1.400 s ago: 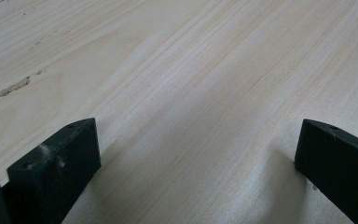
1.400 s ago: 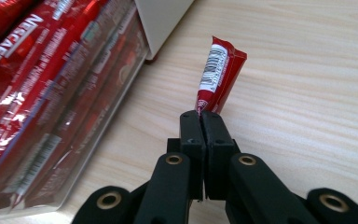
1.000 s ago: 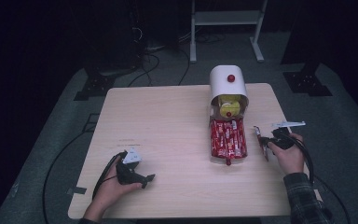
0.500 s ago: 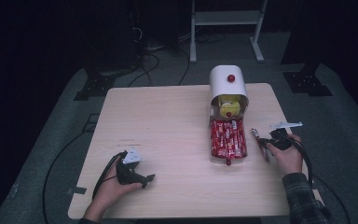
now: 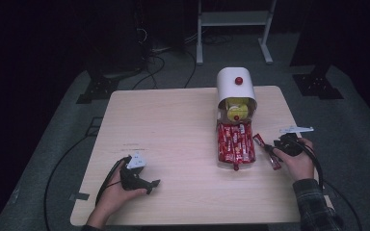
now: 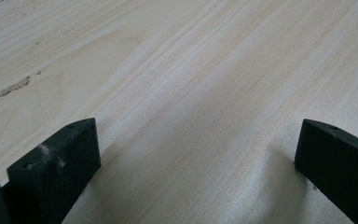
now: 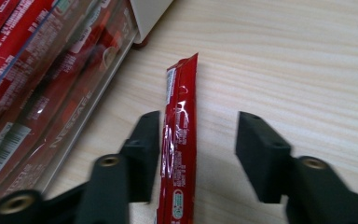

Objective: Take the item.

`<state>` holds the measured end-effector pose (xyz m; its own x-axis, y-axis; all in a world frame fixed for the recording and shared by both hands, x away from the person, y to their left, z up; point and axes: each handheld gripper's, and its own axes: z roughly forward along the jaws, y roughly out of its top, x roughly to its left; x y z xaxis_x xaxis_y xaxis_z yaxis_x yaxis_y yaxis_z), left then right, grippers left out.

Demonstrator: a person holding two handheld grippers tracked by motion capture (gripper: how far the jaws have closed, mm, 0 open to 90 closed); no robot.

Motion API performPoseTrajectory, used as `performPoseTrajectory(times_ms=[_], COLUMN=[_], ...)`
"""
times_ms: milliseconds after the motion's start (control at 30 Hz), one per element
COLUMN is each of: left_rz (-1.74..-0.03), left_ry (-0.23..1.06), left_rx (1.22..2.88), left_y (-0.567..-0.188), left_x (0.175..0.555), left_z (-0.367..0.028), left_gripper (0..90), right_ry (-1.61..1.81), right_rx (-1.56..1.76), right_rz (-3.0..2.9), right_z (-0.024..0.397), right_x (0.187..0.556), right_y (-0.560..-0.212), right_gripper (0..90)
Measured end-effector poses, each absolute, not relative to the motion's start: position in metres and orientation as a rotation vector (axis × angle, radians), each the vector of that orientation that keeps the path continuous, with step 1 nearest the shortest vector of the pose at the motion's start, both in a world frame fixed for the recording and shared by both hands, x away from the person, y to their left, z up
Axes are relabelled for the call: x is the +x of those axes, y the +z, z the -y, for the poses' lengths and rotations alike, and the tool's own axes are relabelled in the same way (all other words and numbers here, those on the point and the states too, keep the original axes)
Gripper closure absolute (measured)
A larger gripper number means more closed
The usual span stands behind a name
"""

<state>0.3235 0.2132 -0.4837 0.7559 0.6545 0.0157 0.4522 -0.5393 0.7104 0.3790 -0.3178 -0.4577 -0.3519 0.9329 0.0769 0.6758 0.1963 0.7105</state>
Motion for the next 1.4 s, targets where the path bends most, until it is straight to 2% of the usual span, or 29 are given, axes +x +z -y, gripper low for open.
performPoseTrajectory(times_ms=[133, 467, 1400], left_rz=[-0.825, -0.827, -0.827], left_ry=[0.364, 0.365, 0.366], left_rx=[2.234, 2.233, 2.226], left_y=[-0.484, -0.484, -0.484], left_x=[0.324, 0.324, 0.322], left_z=[-0.213, -0.213, -0.213], left_gripper=[0.0, 0.0, 0.0], right_ry=[0.963, 0.966, 0.971], right_rx=[1.473, 1.419, 1.357], right_rz=[-2.076, -2.086, -2.125], right_z=[0.318, 0.32, 0.327], right_x=[0.373, 0.355, 0.299], right_y=[-0.454, -0.45, -0.458], right_gripper=[32.6, 24.6, 19.6])
